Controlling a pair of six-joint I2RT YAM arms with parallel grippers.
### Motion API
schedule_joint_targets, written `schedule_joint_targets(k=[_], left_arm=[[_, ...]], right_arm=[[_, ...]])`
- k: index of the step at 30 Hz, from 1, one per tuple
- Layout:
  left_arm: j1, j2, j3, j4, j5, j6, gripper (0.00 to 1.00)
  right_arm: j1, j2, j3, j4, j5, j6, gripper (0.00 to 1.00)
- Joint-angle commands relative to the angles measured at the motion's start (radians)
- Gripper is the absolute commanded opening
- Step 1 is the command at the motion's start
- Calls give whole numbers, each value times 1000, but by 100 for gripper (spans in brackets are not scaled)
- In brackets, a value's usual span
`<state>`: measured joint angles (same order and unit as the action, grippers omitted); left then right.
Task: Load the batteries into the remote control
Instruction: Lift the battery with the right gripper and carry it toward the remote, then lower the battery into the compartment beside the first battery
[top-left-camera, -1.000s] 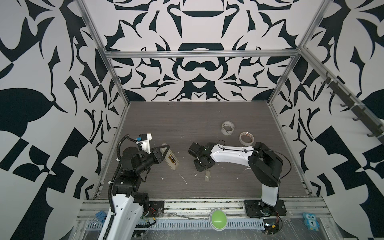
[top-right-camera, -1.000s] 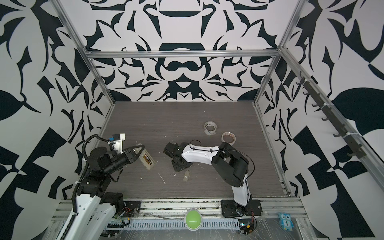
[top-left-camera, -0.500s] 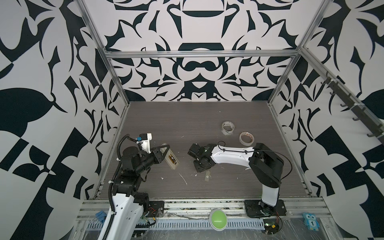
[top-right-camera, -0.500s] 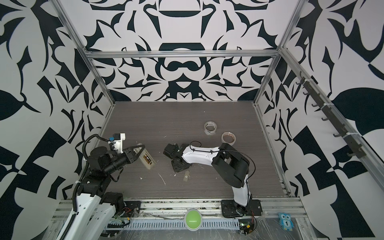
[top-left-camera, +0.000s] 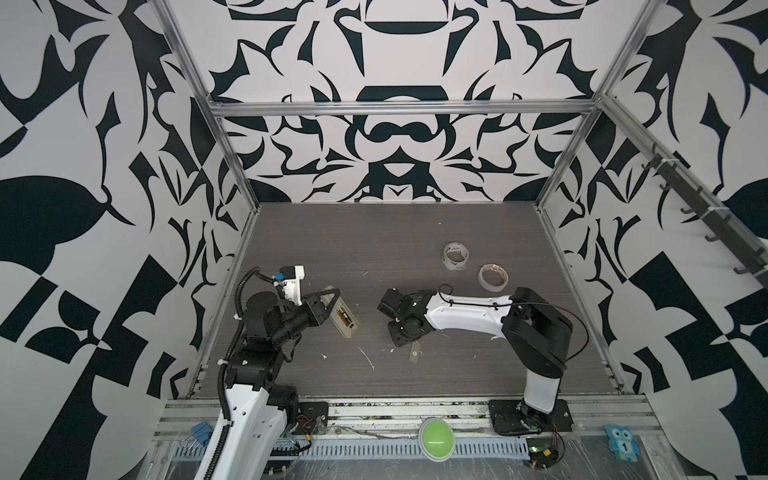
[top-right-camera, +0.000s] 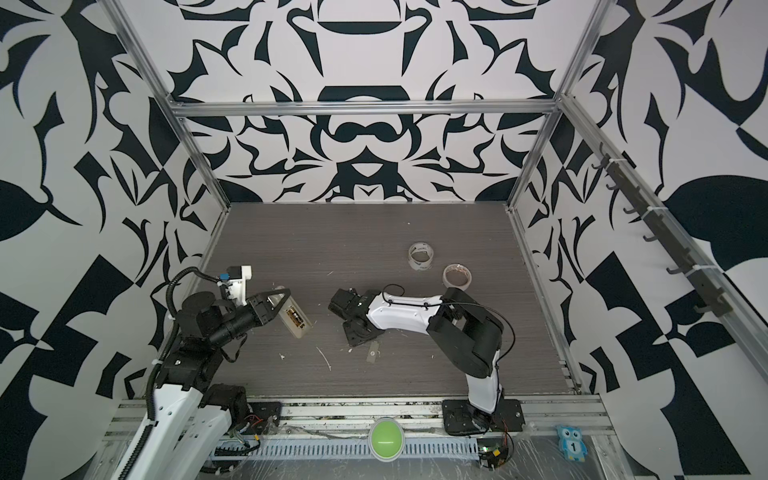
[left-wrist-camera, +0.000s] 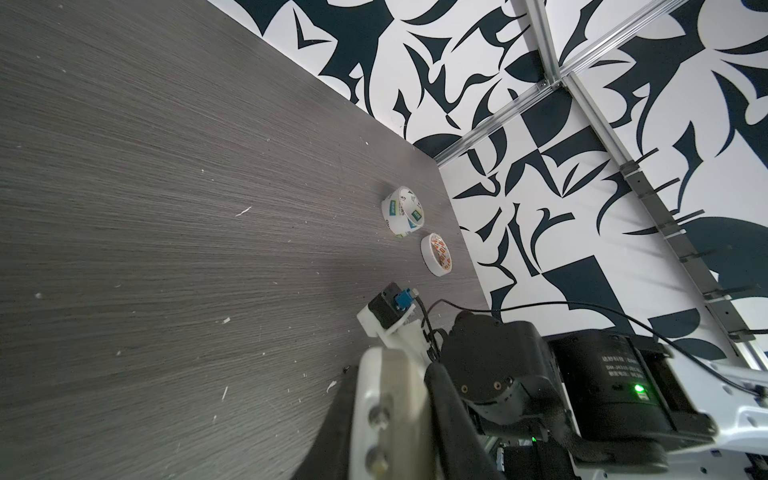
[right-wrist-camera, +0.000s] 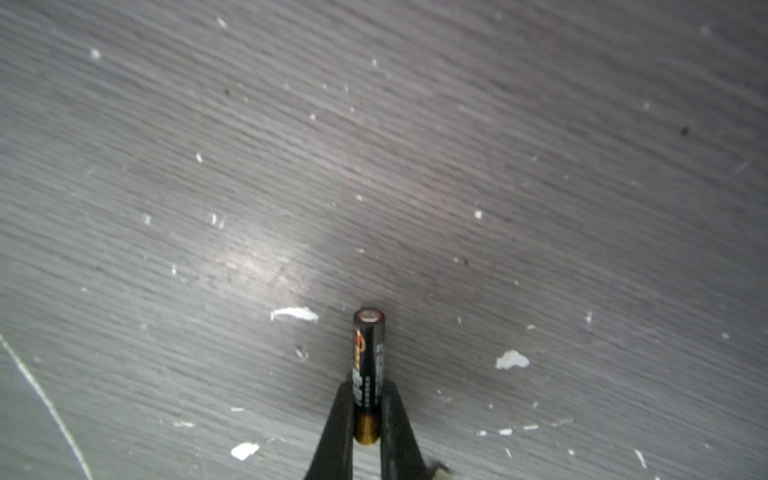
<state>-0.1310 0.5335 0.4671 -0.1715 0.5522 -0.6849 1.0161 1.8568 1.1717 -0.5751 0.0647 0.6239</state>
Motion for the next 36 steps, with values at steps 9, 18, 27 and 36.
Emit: schedule_joint_targets(k=[9,18,27,36], left_arm=[[4,22,-23,120,51,-48,0],[3,30,-64,200,65,-99,0],[4,23,-101,274,76,-164,0],[3,36,-119,322,95,-186,0]], right_arm=[[4,-126,-5,-48,-29,-101,0],[5,-233,70,-94,-77,-179,0],[30,-300,219,-225,-137,-242,0],[54,-284,338,-304,-154,-284,0]])
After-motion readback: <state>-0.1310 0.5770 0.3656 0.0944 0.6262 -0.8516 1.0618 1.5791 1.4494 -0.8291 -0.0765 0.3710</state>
